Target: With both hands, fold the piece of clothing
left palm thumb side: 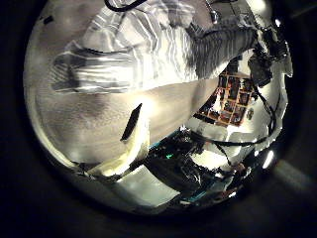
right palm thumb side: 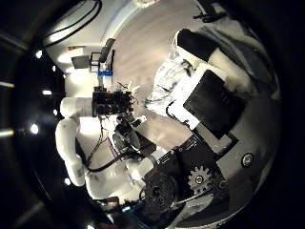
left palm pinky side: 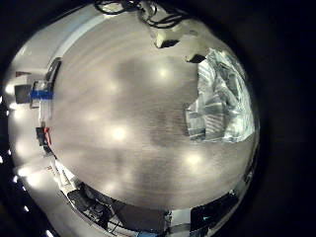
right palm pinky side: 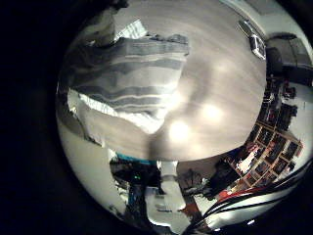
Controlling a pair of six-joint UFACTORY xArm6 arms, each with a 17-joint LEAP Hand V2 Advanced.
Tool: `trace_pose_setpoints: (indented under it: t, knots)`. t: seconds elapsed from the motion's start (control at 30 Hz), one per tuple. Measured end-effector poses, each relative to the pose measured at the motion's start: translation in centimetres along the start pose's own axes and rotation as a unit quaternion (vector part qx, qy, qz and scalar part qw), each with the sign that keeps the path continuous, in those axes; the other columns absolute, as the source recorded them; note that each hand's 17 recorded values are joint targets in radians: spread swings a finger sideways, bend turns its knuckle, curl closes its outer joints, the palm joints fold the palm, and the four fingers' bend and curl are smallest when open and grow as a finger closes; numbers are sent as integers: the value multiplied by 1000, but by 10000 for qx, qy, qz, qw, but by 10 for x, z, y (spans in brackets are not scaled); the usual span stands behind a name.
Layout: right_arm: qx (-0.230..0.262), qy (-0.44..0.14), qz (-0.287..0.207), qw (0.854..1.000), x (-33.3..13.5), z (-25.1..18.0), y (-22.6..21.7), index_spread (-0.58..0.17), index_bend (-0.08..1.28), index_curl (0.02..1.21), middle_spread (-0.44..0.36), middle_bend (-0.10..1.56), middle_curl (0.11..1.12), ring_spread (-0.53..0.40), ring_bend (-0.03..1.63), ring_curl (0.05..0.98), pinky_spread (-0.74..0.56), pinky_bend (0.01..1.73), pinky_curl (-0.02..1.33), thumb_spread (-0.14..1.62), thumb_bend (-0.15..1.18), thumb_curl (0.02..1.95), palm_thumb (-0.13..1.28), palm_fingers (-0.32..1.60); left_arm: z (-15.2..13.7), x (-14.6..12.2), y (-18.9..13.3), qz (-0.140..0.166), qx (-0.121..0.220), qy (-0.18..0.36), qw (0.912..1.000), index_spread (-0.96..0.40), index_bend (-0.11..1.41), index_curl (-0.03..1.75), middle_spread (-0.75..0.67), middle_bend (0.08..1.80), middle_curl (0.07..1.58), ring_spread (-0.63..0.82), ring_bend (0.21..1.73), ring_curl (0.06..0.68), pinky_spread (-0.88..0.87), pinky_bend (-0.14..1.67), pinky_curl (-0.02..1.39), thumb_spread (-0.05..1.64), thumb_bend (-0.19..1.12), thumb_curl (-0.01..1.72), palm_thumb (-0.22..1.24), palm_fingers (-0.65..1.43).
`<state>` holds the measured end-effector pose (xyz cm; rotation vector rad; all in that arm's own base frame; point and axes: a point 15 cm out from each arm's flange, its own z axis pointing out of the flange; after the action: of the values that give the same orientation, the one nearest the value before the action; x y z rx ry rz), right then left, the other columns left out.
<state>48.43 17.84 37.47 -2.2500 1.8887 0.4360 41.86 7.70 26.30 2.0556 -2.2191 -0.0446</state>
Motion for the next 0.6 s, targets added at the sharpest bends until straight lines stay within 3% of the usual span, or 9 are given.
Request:
trace_pose_setpoints:
  t: [0.23,0.33,0.43,0.53,0.6]
  knots:
    - [264,-94,-408,9988,-67,41,-27,-227,1189,700,-116,1359,658,-183,1440,623,-252,1280,662,1025,-11,826,1014,1207,-28,-64,32,-470,270,-1,9985,5,180,371,196,182,311,302,681,223,347,406,348,1126,-19,293,396,137]
    - [314,-229,-517,9979,-91,65,-39,-227,1188,696,-116,1359,656,-181,1443,622,-255,1276,665,1019,-21,827,990,1208,-30,-67,42,-504,279,-14,9983,5,178,370,194,182,312,299,682,223,346,404,347,1123,-19,295,402,140]
    - [177,-396,-532,9976,-106,90,-43,-229,1158,679,-125,1327,640,-185,1430,607,-282,1230,648,1025,-42,801,864,1212,-24,-69,53,-549,218,-5,9983,3,181,372,191,183,313,297,680,222,346,401,346,1123,-20,296,403,143]
    - [60,-405,-612,9973,-109,108,-43,-275,917,616,-150,1218,586,-222,1367,554,-430,1114,579,1055,-44,748,736,967,-24,-74,65,-592,225,-26,9980,1,179,372,189,181,314,296,678,222,345,403,346,1122,-20,296,403,144]
    - [-28,-418,-720,9965,-106,112,-41,-306,748,586,-167,1121,558,-245,1327,534,-460,1149,577,1076,-28,725,722,795,-23,-74,71,-619,217,-13,9978,0,179,373,188,181,314,296,678,222,345,403,347,1122,-20,296,403,144]
